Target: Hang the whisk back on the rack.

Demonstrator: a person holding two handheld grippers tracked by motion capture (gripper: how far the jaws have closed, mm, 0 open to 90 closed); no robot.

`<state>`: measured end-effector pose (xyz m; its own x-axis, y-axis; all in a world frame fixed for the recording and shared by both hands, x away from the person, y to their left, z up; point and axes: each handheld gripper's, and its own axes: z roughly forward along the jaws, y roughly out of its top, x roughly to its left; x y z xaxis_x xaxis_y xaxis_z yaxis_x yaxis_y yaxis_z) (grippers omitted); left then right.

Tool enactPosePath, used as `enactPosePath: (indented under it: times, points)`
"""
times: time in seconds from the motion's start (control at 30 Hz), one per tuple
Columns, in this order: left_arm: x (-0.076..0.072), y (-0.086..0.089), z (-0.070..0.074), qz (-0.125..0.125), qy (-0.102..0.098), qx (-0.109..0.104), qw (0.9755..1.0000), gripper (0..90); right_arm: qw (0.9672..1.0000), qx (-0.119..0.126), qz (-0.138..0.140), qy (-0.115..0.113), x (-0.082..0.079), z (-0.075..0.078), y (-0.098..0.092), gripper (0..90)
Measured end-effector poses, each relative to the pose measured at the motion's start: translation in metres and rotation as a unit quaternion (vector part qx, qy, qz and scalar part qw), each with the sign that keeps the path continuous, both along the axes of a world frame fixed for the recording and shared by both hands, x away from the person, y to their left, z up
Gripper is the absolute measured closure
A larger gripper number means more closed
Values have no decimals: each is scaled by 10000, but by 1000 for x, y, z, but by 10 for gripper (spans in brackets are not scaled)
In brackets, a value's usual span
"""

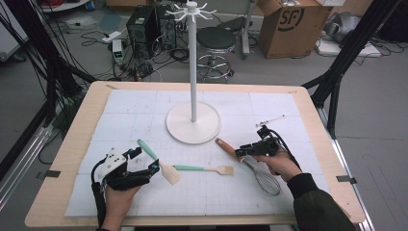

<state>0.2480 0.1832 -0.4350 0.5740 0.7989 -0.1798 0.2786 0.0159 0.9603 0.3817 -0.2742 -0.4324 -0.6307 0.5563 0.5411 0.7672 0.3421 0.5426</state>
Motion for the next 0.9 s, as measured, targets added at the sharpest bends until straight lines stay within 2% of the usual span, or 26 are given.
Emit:
enactPosePath:
  times: [0.1, 0.3, 0.47, 0.7, 0.9]
  points:
    - [0, 0, 0, -6, -4, 12, 10000, 173, 9998, -67, 76, 158, 0, -4, 2, 428]
    - [0, 0, 0, -7, -5, 8, 10000, 173, 9994, -147, 208, 220, 1, -8, 5, 458]
    - [1, 0, 0, -6, -7, -7, 10000, 173, 9991, -287, 247, 194, 0, -10, 8, 481]
    - [1, 0, 0, -17, 11, 21, 10000, 173, 9985, -355, 360, 193, -1, -10, 8, 540]
    - [1, -1, 0, -25, 5, 18, 10000, 173, 9984, -374, 387, 162, -1, -10, 9, 553]
